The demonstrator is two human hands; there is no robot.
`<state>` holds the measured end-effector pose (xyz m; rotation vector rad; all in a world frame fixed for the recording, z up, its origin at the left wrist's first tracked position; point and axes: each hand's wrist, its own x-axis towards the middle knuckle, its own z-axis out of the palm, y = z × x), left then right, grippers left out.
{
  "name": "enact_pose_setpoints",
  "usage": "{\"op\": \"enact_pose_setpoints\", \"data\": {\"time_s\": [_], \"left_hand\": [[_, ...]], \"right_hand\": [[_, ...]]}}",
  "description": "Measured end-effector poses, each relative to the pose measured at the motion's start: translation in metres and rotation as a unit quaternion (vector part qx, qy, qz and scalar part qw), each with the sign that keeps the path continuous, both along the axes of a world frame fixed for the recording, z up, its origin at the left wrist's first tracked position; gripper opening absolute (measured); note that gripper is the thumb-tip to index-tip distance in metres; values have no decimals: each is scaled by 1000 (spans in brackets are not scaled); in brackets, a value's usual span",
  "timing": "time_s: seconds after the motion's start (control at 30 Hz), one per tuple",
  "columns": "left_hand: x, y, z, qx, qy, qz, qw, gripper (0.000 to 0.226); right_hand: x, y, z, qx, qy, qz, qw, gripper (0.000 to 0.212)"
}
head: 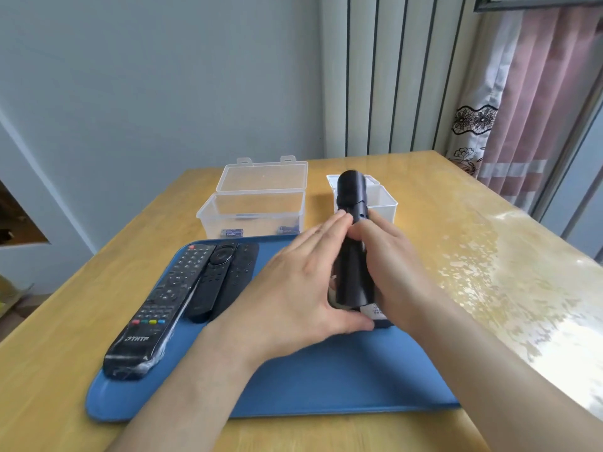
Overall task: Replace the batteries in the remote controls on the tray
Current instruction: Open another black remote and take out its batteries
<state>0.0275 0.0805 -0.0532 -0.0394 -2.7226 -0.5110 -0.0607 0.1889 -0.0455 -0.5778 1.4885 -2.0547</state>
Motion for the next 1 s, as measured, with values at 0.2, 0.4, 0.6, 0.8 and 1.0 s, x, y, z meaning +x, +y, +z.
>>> {"op": "enact_pose_setpoints", "data": {"time_s": [0.2, 0.4, 0.6, 0.8, 1.0], "left_hand": [[3, 2, 2, -1, -8, 2, 1000, 116], [-2, 1, -3, -47, 69, 40, 996, 105], [-3, -2, -4, -62, 92, 48, 993, 104], [-3, -5, -4, 17, 84, 14, 996, 98], [-5, -8, -5, -9, 127, 23, 992, 91]], "right_hand": [[4, -3, -2, 30, 45, -16, 998, 19], [12, -4, 3, -8, -7, 7, 1000, 19], [11, -6, 1, 5, -9, -13, 1000, 20], [14, -8, 1, 6, 19, -22, 1000, 19], [15, -7, 5, -13, -9, 7, 1000, 21]]}}
